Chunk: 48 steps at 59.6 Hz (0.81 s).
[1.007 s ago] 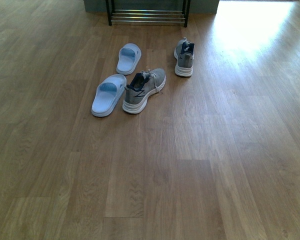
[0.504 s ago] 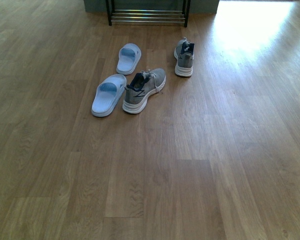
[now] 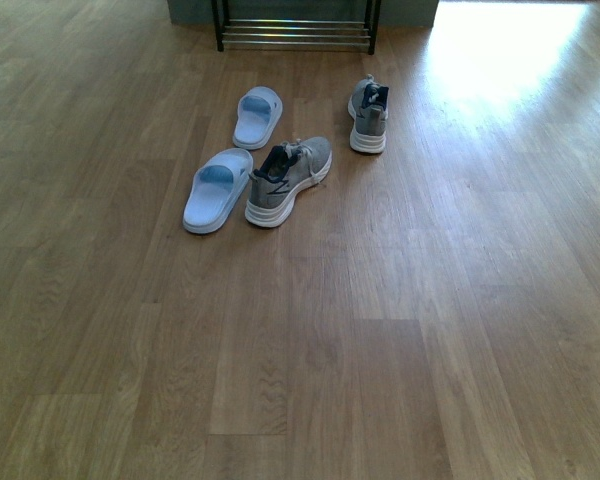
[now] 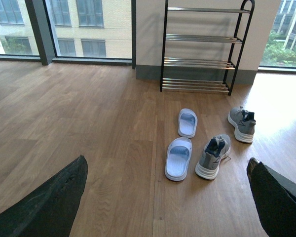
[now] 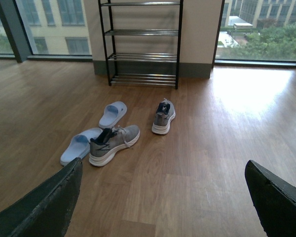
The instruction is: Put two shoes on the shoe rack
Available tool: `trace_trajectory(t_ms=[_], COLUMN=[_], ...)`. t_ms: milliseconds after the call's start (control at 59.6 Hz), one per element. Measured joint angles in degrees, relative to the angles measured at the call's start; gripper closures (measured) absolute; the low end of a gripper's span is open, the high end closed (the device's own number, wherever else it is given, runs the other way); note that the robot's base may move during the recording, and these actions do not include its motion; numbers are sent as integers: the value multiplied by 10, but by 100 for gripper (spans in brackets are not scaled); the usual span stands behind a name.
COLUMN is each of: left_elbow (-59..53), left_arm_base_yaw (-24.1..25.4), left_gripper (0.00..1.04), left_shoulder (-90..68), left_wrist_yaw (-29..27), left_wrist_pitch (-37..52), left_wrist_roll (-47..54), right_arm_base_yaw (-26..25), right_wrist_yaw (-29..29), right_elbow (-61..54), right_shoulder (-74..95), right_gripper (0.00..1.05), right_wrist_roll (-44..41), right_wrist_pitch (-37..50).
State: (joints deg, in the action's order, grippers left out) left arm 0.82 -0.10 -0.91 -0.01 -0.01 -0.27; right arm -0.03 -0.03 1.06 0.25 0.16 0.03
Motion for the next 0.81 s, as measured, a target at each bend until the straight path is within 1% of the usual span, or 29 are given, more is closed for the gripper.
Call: trace_trajectory(t_ms=[806], left_elbow=[0], left_arm_base_yaw=[0], left_gripper=[9], left_shoulder=[0], left_wrist_yaw=[0], left_wrist_pitch=[0], left_wrist_roll=[0], right_arm_base_yaw=[0], right_wrist_yaw=[0], right_elbow=[0], right_shoulder=[0], right_gripper=[9], right_wrist_roll=[0], right_wrist_pitch=[0])
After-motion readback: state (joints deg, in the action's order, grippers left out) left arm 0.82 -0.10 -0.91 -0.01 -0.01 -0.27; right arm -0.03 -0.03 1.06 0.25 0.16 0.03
